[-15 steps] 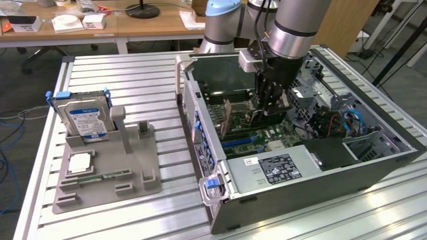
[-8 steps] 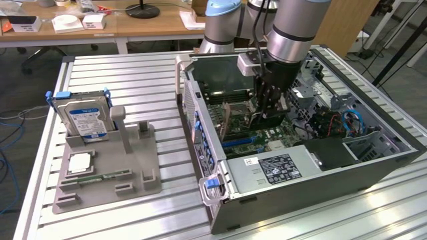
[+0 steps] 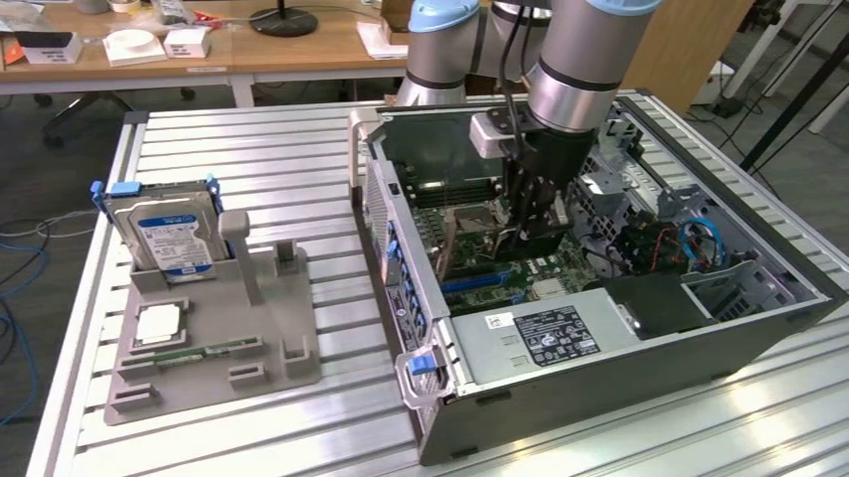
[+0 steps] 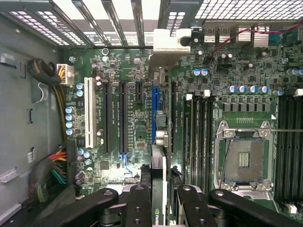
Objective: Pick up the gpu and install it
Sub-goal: 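Insert the gpu into the slot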
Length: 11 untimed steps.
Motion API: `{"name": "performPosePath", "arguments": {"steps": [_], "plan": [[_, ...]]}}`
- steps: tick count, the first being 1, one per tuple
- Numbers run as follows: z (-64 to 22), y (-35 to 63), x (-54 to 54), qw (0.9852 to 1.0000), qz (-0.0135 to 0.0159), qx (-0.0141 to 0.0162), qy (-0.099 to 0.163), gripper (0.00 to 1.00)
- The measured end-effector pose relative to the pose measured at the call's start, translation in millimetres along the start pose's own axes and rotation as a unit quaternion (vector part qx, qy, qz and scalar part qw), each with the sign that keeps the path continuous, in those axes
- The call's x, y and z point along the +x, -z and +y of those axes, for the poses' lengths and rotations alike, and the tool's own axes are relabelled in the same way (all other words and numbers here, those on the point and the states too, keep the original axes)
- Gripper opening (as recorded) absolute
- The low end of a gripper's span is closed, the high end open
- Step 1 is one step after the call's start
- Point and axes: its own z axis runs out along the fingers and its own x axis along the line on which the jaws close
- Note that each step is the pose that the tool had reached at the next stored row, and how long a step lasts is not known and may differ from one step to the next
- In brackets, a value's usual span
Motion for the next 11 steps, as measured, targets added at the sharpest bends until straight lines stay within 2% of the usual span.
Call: {"name": "performPosePath", "arguments": {"steps": [11], "plan": [[0.2, -1.1, 0.2, 1.0000, 0.0000, 0.0001, 0.000, 0.26]]}}
